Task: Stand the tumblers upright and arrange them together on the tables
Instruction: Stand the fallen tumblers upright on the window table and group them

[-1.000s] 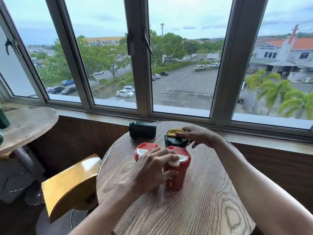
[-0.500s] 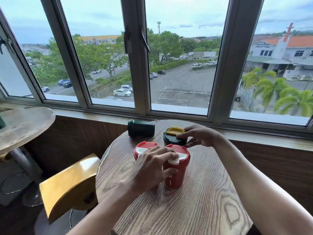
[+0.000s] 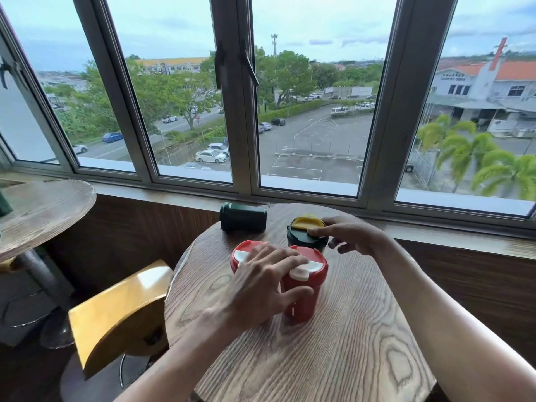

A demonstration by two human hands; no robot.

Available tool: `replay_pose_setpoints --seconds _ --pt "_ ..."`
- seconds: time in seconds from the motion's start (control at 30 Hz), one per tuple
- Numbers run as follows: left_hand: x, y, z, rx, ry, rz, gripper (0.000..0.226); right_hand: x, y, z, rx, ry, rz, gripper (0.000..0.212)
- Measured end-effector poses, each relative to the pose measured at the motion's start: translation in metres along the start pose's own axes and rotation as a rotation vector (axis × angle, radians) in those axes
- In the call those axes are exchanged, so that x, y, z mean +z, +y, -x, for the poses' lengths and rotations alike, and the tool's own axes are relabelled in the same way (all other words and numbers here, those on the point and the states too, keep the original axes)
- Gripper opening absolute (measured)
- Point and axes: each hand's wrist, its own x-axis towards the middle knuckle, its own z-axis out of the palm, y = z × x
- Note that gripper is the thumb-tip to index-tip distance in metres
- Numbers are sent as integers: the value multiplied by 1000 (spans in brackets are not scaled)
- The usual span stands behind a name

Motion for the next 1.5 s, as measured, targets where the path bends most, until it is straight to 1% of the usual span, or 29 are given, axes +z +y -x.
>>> replay_pose_setpoints --seconds 0.03,0.1,0.13,0.2,0.27,0.33,0.43,0.5,0.57,0.67,0.77,0.83,0.93,1.0,1.1,1.2,1.3,1.33,1.5 --pt "-1 0 0 -31 49 23 53 3 1 3 -17 30 1 32" --pt "-7 -3 -2 -128 186 108 47 10 2 7 -75 108 22 39" --pt "-11 -6 -3 -189 259 168 43 13 3 8 -112 181 51 46" --pt "-19 -18 -4 -314 403 306 28 19 1 10 -183 406 129 55" --pt "-24 -38 -5 -436 517 386 15 26 -9 19 -270 588 213 49" --pt "-23 -65 -6 -530 548 423 13 37 -22 25 -354 628 282 40" --pt "-11 -114 -12 -585 499 440 17 56 -46 29 -422 594 351 31" --pt "0 -146 -16 -606 404 411 22 69 -59 24 -412 555 373 29" --pt "10 -177 -21 -606 309 399 34 84 -70 19 -375 503 403 28" --pt "21 -223 -28 -619 161 413 57 106 -86 11 -313 439 402 22" --pt "28 -260 -37 -668 -34 513 93 127 -99 11 -217 433 458 14" --pt "34 -280 -45 -618 -125 545 110 138 -102 13 -172 410 446 16" --pt "42 -301 -55 -485 -215 534 120 154 -104 21 -91 389 450 19" --pt "46 -310 -60 -421 -228 543 118 161 -104 27 -58 424 464 20" --pt "45 -314 -62 -368 -215 575 105 166 -106 31 -25 468 471 22" --pt "41 -307 -61 -304 -144 598 98 169 -105 33 5 506 455 23" --pt "31 -288 -66 -173 -64 611 96 173 -106 35 15 536 426 22" --pt "27 -280 -69 -139 -62 616 96 174 -106 36 13 548 420 22" --pt "6 -237 -80 3 -157 555 96 182 -102 40 -3 620 422 19"
